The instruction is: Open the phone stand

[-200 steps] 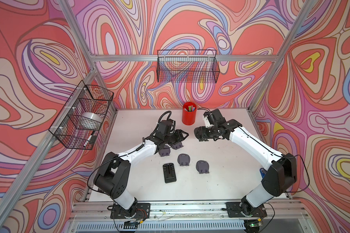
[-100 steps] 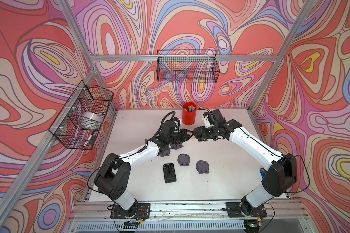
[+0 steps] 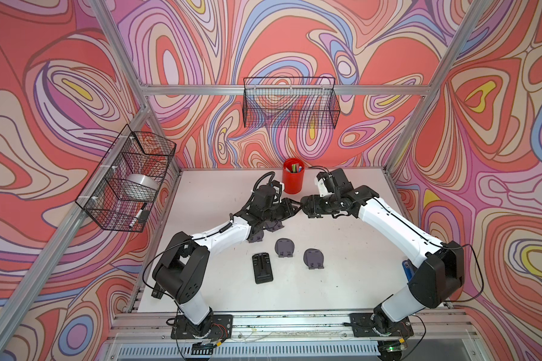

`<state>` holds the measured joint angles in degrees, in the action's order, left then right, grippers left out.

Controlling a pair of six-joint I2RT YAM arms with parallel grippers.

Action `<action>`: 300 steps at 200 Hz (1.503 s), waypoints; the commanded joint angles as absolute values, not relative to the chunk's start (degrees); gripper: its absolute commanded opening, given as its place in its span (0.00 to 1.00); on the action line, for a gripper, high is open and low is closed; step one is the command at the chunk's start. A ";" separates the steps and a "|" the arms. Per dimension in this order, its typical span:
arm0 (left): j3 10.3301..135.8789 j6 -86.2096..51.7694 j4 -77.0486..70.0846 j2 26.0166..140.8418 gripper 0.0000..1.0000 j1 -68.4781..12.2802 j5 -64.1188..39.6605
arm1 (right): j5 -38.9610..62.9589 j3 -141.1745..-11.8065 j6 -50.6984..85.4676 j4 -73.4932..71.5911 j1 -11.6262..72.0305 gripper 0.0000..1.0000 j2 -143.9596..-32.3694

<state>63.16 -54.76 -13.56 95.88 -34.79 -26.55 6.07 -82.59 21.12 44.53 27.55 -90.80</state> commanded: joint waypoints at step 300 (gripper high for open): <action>66.81 -1.44 3.43 91.14 0.00 -42.28 2.44 | 21.05 -89.74 18.49 56.48 27.55 0.10 -90.70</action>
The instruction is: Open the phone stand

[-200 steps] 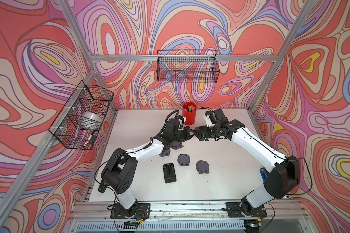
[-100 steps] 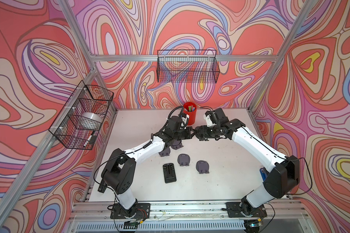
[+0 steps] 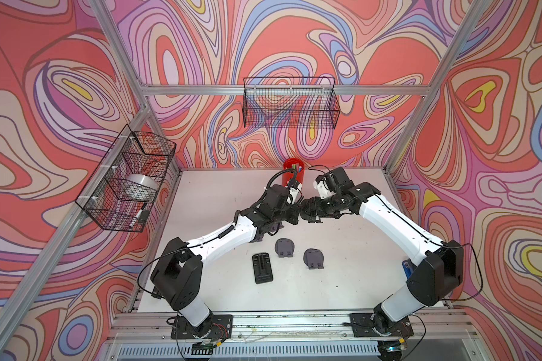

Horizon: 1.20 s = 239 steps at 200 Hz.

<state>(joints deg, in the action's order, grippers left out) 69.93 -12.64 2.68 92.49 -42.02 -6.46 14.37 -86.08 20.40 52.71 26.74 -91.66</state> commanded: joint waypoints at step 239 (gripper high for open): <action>52.09 -37.55 -28.45 87.10 0.49 -35.24 -32.23 | 16.96 -93.77 18.71 58.36 27.52 0.07 -89.74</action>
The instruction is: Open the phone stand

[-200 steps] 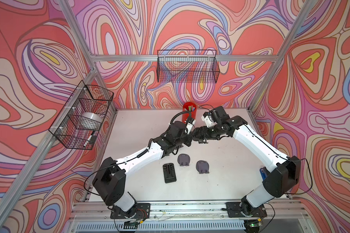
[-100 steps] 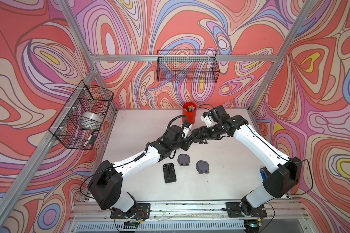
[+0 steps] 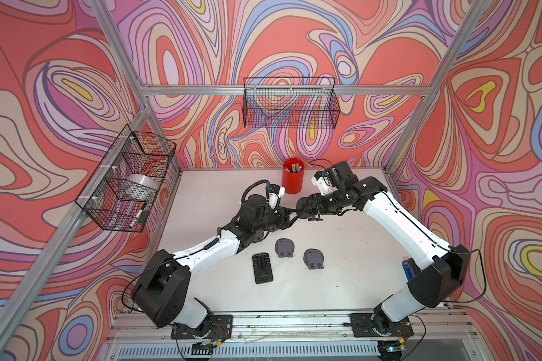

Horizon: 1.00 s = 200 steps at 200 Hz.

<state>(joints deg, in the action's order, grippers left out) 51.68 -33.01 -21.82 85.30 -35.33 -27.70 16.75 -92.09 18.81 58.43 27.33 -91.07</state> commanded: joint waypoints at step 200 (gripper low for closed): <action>59.23 -38.41 -26.76 94.02 0.34 -36.29 -31.15 | 19.07 -93.42 19.49 56.40 27.60 0.06 -90.81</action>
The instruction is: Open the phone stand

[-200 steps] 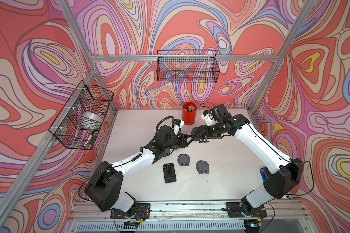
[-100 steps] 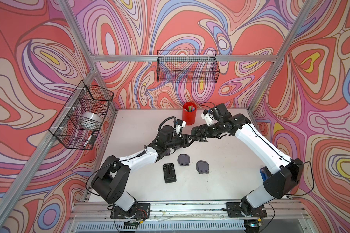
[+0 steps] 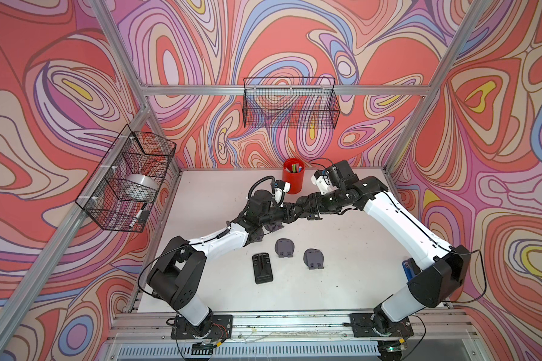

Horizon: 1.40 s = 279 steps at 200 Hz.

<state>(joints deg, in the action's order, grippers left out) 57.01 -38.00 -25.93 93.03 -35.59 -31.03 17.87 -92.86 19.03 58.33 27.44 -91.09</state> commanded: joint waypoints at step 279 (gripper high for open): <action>62.32 -21.11 -18.05 91.69 0.00 -34.70 -36.58 | 12.63 -90.89 16.94 52.90 27.77 0.62 -84.98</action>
<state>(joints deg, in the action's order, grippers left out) 60.40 -25.50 -16.27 93.45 -35.94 -29.34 13.43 -90.04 19.99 52.66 27.92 -86.11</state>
